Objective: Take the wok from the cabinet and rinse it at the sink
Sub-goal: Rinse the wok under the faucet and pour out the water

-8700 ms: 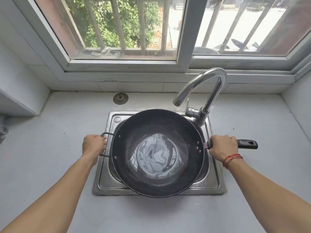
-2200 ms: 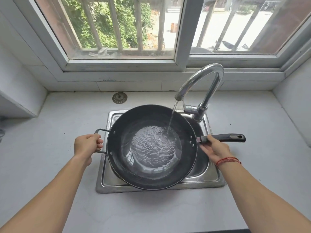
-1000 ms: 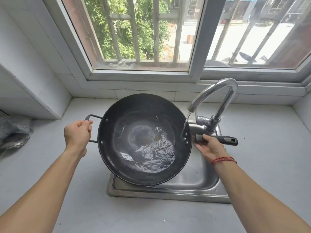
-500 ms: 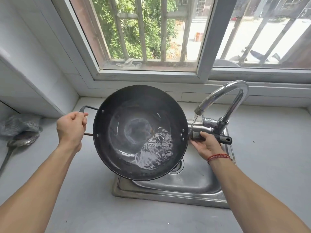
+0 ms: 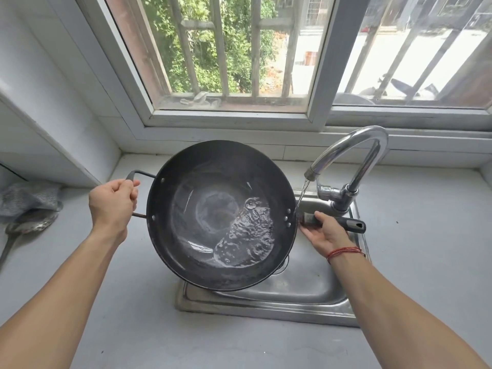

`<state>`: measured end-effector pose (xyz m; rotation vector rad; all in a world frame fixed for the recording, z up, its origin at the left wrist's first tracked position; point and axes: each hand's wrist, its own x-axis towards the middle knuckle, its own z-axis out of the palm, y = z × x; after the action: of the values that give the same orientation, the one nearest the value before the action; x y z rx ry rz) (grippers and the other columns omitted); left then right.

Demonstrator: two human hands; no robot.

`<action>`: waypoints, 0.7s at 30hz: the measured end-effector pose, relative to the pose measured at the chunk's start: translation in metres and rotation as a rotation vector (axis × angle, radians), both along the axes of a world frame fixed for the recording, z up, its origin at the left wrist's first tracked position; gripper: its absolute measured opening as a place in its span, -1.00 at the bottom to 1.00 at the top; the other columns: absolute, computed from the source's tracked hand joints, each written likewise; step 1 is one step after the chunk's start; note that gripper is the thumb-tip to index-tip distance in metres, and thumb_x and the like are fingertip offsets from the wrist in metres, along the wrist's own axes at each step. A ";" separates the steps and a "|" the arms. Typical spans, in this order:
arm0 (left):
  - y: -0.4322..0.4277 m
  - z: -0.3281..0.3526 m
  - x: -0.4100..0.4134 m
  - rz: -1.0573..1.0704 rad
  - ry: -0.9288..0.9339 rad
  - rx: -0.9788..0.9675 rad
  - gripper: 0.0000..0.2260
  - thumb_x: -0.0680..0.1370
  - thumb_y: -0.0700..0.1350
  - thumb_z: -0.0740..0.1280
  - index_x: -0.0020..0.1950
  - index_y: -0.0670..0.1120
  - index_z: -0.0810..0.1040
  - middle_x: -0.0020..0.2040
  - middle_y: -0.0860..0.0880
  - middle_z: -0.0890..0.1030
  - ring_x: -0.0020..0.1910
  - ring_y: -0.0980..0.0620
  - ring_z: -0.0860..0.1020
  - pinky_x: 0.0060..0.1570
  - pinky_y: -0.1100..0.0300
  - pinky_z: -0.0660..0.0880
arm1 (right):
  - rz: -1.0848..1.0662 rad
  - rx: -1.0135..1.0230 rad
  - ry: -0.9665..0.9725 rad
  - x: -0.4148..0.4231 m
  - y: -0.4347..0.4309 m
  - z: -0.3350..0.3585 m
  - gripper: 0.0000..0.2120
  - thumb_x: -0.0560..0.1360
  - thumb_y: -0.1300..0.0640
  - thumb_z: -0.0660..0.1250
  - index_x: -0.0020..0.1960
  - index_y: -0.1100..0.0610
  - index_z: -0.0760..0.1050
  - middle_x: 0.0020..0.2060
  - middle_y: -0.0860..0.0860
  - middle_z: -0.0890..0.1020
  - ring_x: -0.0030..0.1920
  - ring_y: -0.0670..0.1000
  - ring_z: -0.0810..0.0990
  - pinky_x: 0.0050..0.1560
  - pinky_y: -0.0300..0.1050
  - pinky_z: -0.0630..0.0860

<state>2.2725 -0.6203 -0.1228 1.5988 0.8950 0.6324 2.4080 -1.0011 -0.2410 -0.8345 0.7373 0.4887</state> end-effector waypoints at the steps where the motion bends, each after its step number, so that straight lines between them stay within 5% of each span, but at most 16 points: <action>1: 0.000 0.000 -0.001 -0.001 0.003 0.002 -0.74 0.57 -0.28 0.20 -0.31 -0.20 0.49 -0.24 -0.06 0.56 -0.40 0.06 0.36 -0.39 0.23 0.30 | -0.003 -0.011 0.001 -0.002 0.000 -0.001 -0.93 0.61 0.28 0.21 0.05 0.28 0.42 -0.01 0.26 0.58 -0.02 0.21 0.61 -0.35 0.12 0.65; 13: -0.008 -0.007 -0.013 -0.013 0.095 0.020 -0.77 0.53 -0.30 0.24 -0.33 -0.23 0.52 -0.31 -0.07 0.55 -0.50 0.09 0.37 -0.52 0.33 0.32 | 0.015 -0.134 0.015 -0.025 -0.016 0.003 -0.96 0.61 0.30 0.24 -0.01 0.29 0.43 -0.12 0.24 0.59 -0.14 0.19 0.63 -0.42 0.03 0.63; 21: -0.012 -0.012 -0.019 -0.052 0.189 0.020 -0.82 0.49 -0.24 0.27 -0.29 -0.20 0.58 -0.32 -0.13 0.57 -0.45 -0.05 0.41 -0.34 0.15 0.37 | 0.035 -0.189 0.051 -0.047 -0.035 0.005 -0.92 0.60 0.33 0.23 -0.07 0.30 0.42 -0.18 0.25 0.59 -0.22 0.19 0.63 -0.37 0.10 0.64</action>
<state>2.2536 -0.6327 -0.1349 1.7155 0.9844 0.4601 2.3613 -1.0357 -0.2356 -1.0160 0.8261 0.4778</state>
